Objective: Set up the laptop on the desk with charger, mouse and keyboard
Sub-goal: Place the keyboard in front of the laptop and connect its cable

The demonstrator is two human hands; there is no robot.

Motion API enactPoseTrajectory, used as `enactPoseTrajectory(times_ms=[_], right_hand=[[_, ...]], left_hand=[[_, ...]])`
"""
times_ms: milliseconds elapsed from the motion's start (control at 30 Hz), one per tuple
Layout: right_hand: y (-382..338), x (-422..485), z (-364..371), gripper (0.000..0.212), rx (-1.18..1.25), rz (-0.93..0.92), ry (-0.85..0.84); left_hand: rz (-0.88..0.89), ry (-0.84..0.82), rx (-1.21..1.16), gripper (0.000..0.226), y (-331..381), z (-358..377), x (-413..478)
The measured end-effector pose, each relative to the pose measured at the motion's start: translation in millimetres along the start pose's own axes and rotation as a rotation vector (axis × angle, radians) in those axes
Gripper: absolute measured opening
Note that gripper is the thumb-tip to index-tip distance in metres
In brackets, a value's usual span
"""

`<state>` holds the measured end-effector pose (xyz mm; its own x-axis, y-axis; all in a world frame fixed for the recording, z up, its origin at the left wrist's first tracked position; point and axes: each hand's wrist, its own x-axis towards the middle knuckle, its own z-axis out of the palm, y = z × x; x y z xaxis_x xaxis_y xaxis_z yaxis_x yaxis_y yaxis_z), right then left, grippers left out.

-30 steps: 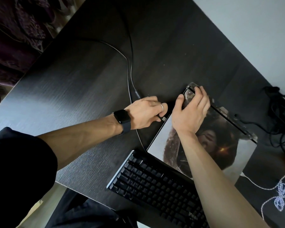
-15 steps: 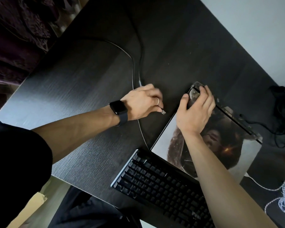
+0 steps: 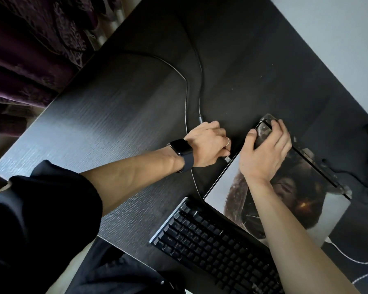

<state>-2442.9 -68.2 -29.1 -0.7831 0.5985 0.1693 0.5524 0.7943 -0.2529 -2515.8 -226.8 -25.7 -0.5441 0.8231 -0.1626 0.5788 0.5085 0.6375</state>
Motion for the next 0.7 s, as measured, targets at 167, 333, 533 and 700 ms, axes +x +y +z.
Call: enactPoseTrajectory(times_ms=[167, 333, 533, 700], right_hand=[[-1.3, 1.2, -0.3, 0.053, -0.001, 0.0, -0.008], [-3.9, 0.2, -1.4, 0.053, 0.0, 0.012, -0.015], [-4.8, 0.4, -1.5, 0.053, 0.003, 0.015, -0.025], [-4.6, 0.7, -2.0, 0.053, -0.003, 0.013, -0.02]], left_hand=[[-0.091, -0.065, 0.014, 0.024, 8.2, -5.9, 10.0], [-0.124, -0.001, 0.008, 0.029, 9.6, 2.9, -0.4], [0.05, 0.144, -0.095, 0.031, -7.0, 13.2, -16.4], [0.135, -0.04, 0.001, 0.034, -15.0, -1.2, -12.1]])
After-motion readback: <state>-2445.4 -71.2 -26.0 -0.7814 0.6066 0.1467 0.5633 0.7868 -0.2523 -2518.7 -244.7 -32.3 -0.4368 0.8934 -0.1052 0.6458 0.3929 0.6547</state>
